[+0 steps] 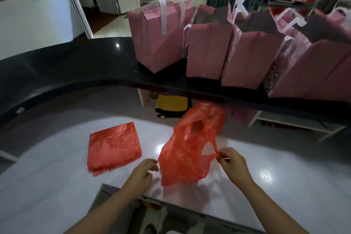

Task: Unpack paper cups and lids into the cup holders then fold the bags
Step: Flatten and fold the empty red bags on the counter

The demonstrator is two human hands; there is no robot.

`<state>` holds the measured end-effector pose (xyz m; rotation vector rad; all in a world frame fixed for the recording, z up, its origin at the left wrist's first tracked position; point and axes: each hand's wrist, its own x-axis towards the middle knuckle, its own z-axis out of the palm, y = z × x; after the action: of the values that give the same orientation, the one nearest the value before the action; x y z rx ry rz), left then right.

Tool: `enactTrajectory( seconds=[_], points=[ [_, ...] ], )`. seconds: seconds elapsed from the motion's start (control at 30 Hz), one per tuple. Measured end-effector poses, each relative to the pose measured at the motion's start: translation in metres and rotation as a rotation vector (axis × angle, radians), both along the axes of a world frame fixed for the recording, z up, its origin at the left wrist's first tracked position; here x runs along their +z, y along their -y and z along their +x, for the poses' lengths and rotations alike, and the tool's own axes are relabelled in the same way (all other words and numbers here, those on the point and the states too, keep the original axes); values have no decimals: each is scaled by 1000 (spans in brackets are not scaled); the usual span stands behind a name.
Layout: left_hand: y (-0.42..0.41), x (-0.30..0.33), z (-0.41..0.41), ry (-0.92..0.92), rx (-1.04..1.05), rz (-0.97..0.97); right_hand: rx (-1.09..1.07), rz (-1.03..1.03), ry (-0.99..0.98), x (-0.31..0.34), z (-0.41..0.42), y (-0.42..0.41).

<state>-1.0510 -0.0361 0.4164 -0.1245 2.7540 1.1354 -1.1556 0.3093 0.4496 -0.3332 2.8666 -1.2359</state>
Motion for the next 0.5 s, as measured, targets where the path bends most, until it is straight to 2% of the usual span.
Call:
enactTrajectory(
  seconds=[0.1, 0.23, 0.3, 0.5],
  points=[
    [-18, -7, -9, 146, 282, 292, -46, 41, 13, -7, 12, -21],
    [-44, -14, -17, 265, 409, 555, -56, 60, -13, -10, 19, -37],
    [-55, -13, -22, 284, 396, 551, -65, 61, -11, -10, 18, -41],
    [-85, 6, -47, 251, 262, 359, -87, 26, -29, -4, 16, -47]
  ],
)
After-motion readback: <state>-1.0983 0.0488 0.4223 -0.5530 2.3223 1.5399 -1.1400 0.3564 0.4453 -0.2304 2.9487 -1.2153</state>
